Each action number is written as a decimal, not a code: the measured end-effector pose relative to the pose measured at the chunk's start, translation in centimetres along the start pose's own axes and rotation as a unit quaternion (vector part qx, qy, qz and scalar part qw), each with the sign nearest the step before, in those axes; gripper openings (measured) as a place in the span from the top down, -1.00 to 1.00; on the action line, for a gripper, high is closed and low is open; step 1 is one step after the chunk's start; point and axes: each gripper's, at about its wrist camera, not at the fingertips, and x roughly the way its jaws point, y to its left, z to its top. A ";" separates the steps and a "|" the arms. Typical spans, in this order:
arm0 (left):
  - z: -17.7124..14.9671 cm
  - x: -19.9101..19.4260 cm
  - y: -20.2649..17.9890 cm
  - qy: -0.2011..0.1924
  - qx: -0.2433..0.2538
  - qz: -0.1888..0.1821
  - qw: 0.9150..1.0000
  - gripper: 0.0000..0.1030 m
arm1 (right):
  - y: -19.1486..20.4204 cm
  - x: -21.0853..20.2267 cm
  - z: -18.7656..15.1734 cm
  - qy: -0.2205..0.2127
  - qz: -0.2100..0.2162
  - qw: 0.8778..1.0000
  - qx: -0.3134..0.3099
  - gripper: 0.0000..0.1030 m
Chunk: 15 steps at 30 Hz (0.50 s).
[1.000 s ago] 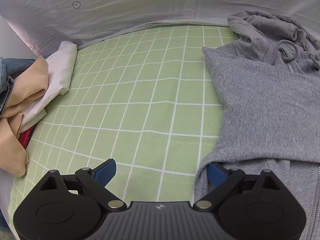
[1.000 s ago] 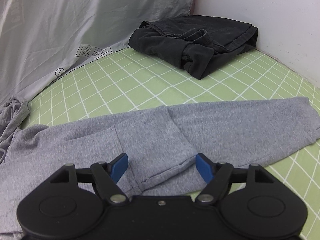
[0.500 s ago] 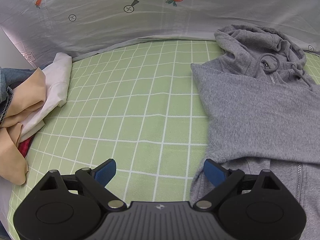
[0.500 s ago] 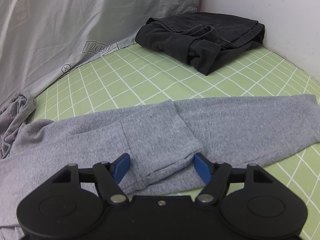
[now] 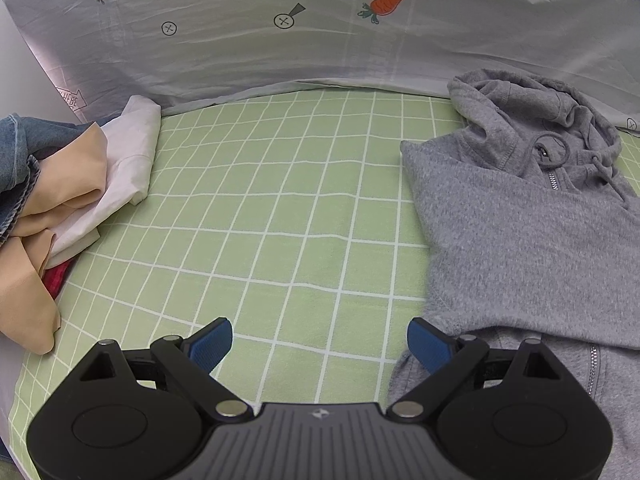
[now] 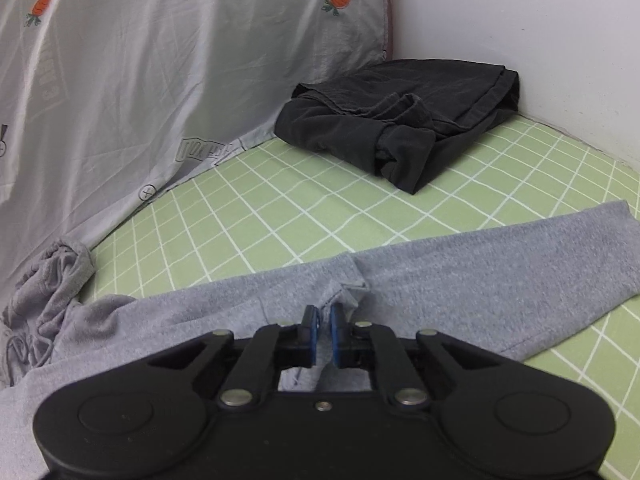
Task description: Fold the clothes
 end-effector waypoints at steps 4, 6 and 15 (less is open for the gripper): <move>0.1 -0.1 0.0 -0.002 0.000 0.000 1.000 -0.83 | 4.3 0.0 -0.7 0.026 0.079 0.996 -0.025 0.88; 0.1 -0.1 0.0 -0.003 -0.001 0.001 1.000 -0.83 | 6.8 0.2 -1.8 0.051 0.117 0.991 -0.052 0.88; 0.3 -0.7 -0.6 -0.012 0.015 0.013 1.000 -0.83 | 17.1 0.7 -6.7 0.153 0.267 0.937 -0.164 0.06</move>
